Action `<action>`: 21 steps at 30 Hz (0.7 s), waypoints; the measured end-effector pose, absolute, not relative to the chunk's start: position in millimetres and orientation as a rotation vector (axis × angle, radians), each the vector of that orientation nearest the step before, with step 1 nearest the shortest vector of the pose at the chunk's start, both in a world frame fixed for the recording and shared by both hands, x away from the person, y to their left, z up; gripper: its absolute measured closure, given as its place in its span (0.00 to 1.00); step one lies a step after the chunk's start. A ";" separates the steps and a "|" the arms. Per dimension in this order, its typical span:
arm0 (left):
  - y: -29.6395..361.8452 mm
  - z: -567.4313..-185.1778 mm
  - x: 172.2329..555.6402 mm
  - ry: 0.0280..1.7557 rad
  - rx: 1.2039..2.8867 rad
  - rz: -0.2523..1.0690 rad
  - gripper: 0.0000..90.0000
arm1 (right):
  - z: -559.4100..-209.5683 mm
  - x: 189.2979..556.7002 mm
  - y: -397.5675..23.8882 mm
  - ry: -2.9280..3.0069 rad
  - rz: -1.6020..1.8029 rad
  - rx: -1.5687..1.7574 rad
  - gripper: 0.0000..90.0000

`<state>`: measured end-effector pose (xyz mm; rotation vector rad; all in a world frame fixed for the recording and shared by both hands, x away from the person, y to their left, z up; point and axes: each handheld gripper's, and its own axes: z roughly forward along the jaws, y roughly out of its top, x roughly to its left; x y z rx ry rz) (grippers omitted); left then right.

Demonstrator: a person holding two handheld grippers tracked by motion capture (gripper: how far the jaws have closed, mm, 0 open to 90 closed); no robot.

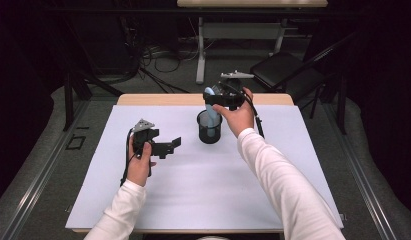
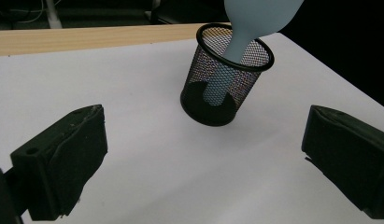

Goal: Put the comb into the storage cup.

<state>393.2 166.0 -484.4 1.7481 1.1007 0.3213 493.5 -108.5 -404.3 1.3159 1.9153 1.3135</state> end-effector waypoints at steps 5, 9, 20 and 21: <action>165.7 -484.6 393.3 1.098 1.751 0.323 0.01 | -402.1 492.3 -108.5 1.895 1.308 1.305 0.16; 165.7 -484.6 393.3 1.098 1.751 0.323 0.01 | -400.4 492.3 -109.7 1.874 1.299 1.297 0.16; 165.2 -484.9 393.4 1.097 1.755 0.323 0.01 | -394.0 490.5 -115.2 1.843 1.333 1.292 0.16; 165.1 -484.9 393.4 1.097 1.756 0.323 0.01 | -393.4 490.0 -115.5 1.841 1.332 1.290 0.16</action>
